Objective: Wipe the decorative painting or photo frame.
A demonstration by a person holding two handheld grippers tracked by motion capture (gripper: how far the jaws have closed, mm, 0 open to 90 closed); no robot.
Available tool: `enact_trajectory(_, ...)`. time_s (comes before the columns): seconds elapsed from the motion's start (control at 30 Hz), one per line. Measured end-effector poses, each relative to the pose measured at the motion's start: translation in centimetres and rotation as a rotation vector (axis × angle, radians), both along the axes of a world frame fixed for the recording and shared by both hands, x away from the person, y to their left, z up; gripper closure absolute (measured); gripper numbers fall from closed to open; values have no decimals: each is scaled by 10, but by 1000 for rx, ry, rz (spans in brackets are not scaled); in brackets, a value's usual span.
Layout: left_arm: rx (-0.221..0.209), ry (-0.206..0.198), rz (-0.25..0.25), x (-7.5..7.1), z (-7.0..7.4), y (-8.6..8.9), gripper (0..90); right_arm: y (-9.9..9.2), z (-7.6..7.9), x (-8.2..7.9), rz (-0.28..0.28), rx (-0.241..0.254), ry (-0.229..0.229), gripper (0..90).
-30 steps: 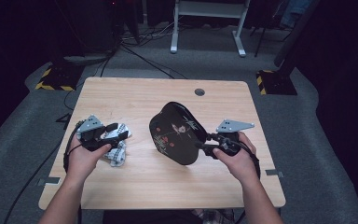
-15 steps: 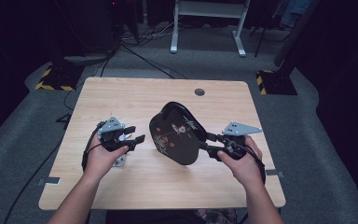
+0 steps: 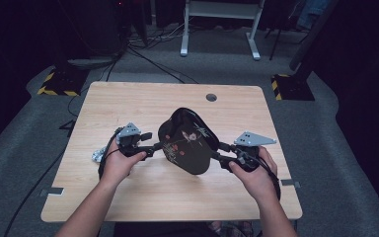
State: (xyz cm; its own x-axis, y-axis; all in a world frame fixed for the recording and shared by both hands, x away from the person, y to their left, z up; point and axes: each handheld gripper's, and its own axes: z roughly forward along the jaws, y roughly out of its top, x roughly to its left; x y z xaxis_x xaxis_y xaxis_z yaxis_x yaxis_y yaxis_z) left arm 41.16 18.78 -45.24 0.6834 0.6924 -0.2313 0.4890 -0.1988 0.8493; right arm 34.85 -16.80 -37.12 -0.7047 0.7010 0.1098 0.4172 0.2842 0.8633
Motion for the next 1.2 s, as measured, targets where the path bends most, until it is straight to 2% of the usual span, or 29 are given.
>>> enact_trajectory(0.13, 1, 11, -10, 5, -6, -4, 339, -1, 1, -1, -11, -2, -3, 560)
enact_trajectory(0.3, -26, 39, -35, 11, -15, -9, 323, 1, 1, -4, -21, -5, -4, 568)
enact_trajectory(0.7, -17, 42, -108, 11, -21, -24, 307, 3, 1, -6, -61, -29, -11, 711)
enact_trajectory(0.97, -7, 31, -107, 10, -21, -26, 312, 5, 1, -6, -66, -39, -16, 745)
enact_trajectory(1.2, -2, 54, -92, 8, -18, -24, 350, 7, 1, -5, -87, -37, -20, 735)
